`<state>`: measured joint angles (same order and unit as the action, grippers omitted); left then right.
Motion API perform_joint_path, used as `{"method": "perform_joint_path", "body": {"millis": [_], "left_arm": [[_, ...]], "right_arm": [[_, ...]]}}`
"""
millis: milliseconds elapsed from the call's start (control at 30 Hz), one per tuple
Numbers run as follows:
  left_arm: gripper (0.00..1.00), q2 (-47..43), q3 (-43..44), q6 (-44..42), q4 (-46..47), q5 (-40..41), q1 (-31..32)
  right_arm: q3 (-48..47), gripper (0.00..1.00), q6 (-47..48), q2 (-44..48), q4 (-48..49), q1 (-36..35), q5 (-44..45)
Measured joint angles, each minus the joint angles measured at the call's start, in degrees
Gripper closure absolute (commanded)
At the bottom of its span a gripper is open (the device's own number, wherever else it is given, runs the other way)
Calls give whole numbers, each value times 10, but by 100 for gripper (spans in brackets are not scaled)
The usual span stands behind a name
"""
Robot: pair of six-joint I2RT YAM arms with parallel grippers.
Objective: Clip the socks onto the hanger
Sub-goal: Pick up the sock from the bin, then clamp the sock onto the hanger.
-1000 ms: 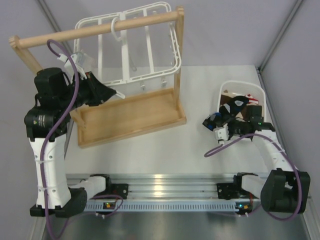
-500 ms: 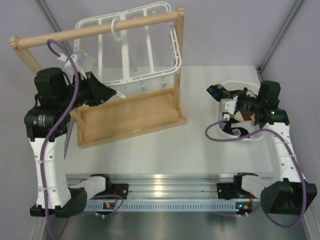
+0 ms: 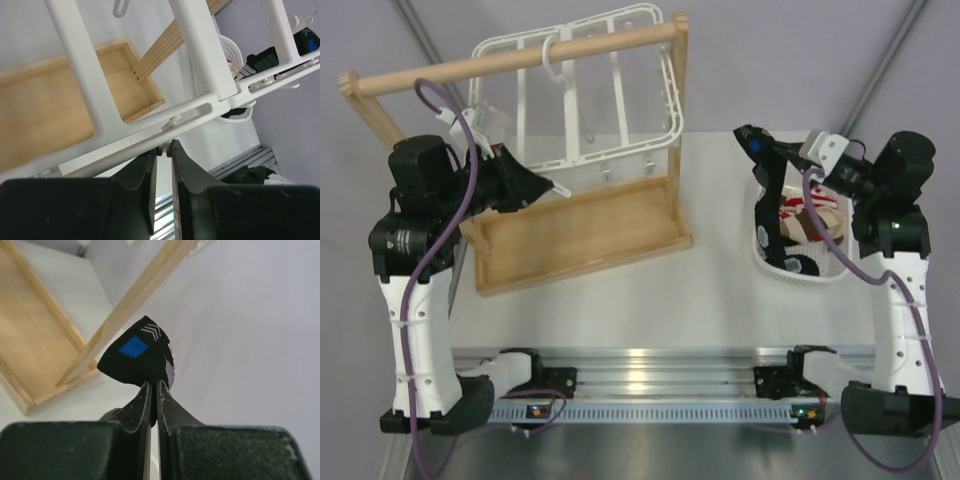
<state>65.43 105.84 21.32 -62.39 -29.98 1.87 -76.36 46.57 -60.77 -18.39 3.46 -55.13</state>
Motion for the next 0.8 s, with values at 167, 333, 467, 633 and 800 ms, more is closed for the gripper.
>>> {"method": "perform_joint_path", "body": {"millis": [167, 333, 467, 633, 800], "left_arm": [[81, 0, 0, 0, 0, -2, 0], [82, 0, 0, -1, 0, -3, 0], [82, 0, 0, -2, 1, -7, 0], [82, 0, 0, -3, 2, -14, -1], [82, 0, 0, -3, 3, -24, -1]], "right_arm": [[-64, 100, -159, -4, 27, -12, -53], [-85, 100, -314, -16, 45, -58, -103], [-59, 100, -442, -29, 80, -124, -119], [-13, 100, -581, -54, 132, -245, -107], [0, 100, -709, -99, 210, -329, -77]]}}
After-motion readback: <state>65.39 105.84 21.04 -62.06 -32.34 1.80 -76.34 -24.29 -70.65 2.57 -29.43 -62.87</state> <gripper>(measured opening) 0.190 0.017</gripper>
